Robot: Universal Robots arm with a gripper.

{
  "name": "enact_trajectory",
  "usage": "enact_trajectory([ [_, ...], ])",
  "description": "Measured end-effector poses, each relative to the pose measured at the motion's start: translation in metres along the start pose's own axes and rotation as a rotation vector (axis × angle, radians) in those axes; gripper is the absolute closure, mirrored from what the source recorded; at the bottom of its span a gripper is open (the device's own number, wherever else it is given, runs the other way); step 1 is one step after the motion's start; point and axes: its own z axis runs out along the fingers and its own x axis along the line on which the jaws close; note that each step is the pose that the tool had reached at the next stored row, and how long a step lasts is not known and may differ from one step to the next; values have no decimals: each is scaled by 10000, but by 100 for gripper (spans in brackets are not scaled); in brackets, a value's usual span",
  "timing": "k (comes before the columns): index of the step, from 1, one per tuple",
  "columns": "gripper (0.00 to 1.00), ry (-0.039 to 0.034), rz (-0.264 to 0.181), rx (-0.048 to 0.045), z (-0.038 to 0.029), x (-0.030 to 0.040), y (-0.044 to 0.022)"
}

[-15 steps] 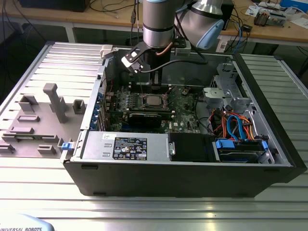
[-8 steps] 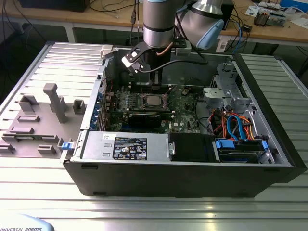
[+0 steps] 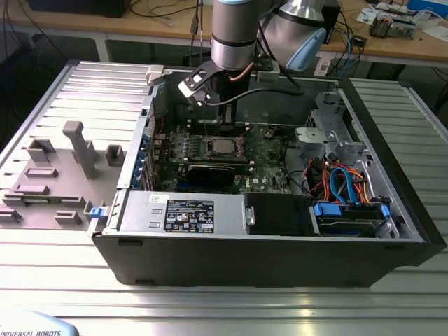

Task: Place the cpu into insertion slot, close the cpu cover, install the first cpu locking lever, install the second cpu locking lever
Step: 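Close the cpu cover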

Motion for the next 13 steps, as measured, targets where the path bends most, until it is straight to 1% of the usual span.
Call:
enact_trajectory([
  [2, 89, 0, 0, 14, 0, 0, 0],
  [13, 89, 0, 0, 14, -28, 0, 1],
])
